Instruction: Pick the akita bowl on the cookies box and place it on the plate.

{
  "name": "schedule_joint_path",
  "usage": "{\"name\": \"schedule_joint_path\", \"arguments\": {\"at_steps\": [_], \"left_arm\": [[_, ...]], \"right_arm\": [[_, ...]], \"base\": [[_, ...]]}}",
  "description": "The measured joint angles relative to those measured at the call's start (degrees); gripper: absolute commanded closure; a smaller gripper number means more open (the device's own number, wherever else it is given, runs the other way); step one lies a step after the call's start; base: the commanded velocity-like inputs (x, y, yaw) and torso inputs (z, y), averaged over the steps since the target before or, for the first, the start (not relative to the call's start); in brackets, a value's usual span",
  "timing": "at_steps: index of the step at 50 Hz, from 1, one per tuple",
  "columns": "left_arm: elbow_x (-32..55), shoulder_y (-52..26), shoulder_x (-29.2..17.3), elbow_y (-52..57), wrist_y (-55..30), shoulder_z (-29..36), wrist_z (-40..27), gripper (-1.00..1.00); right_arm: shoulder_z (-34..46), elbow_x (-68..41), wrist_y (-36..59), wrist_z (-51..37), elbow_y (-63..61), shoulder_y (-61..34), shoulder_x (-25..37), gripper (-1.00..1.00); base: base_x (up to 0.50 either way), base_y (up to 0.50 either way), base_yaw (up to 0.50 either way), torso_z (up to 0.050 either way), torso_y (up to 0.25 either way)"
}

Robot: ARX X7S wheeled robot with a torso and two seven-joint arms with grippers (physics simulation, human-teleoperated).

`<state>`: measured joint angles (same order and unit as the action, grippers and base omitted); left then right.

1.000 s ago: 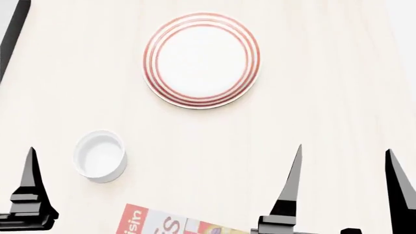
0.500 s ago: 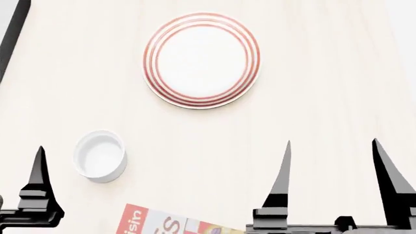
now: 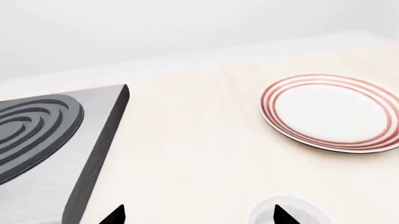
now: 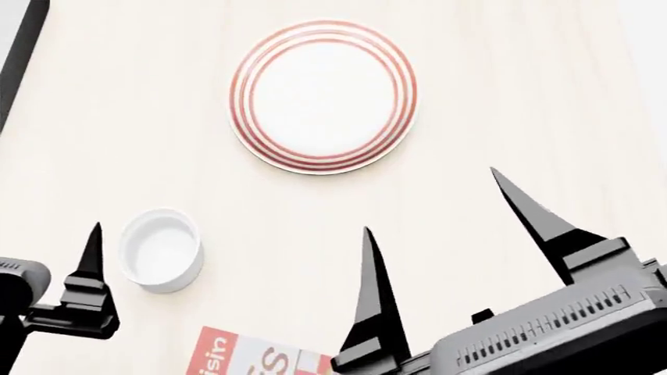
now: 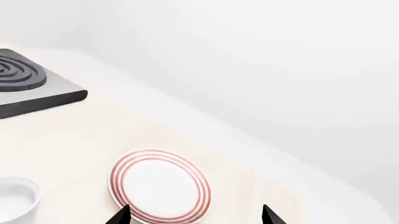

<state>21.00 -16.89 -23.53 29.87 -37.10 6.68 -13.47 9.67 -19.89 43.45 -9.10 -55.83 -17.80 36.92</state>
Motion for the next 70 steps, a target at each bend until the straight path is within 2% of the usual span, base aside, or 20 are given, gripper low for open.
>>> {"name": "schedule_joint_path", "arguments": {"at_steps": [5, 11, 23, 36, 45, 50, 54, 60, 70], "left_arm": [[0.7, -0.9, -0.6, -0.3, -0.9, 0.2, 0.8, -1.0], [2.2, -1.6, -1.2, 0.2, -0.8, -0.1, 2.5, -1.0], [3.2, -2.3, -2.0, 0.4, 0.0, 0.1, 4.3, -1.0], [3.3, -2.5, -2.5, 0.3, 0.6, 0.7, 5.0, -1.0], [3.3, -2.6, -2.7, 0.3, 0.8, 1.2, 5.2, -1.0], [3.1, -2.5, -2.9, 0.5, 1.0, 1.6, 5.4, -1.0], [3.1, -2.5, -3.0, 0.6, 1.1, 1.8, 5.5, -1.0], [3.1, -2.5, -3.1, 0.7, 1.2, 2.0, 5.5, -1.0], [3.2, -2.5, -3.3, 0.8, 1.4, 2.2, 5.6, -1.0]], "right_arm": [[2.2, -6.3, 2.7, -2.3, -1.7, -4.9, 4.7, -1.0], [9.8, -14.9, 2.6, -7.1, -2.9, -12.5, 12.3, -1.0], [33.4, -32.3, 1.4, -15.7, -3.9, -38.0, 23.2, -1.0], [59.8, -47.2, -1.9, -20.6, -4.2, -67.0, 26.5, -1.0], [84.1, -52.5, -8.7, -24.1, -4.2, -88.1, 24.2, -1.0], [100.8, -55.2, -16.1, -26.3, -4.2, -99.1, 17.2, -1.0], [110.5, -56.5, -21.0, -27.8, -4.2, -105.1, 11.9, -1.0], [119.7, -58.1, -25.9, -29.2, -4.2, -110.5, 5.9, -1.0], [128.5, -59.6, -31.0, -31.3, -4.2, -114.7, -1.9, -1.0]], "base": [[0.0, 0.0, 0.0, 0.0, 0.0], [0.0, 0.0, 0.0, 0.0, 0.0], [0.0, 0.0, 0.0, 0.0, 0.0], [0.0, 0.0, 0.0, 0.0, 0.0], [0.0, 0.0, 0.0, 0.0, 0.0], [0.0, 0.0, 0.0, 0.0, 0.0], [0.0, 0.0, 0.0, 0.0, 0.0], [0.0, 0.0, 0.0, 0.0, 0.0], [0.0, 0.0, 0.0, 0.0, 0.0]]}}
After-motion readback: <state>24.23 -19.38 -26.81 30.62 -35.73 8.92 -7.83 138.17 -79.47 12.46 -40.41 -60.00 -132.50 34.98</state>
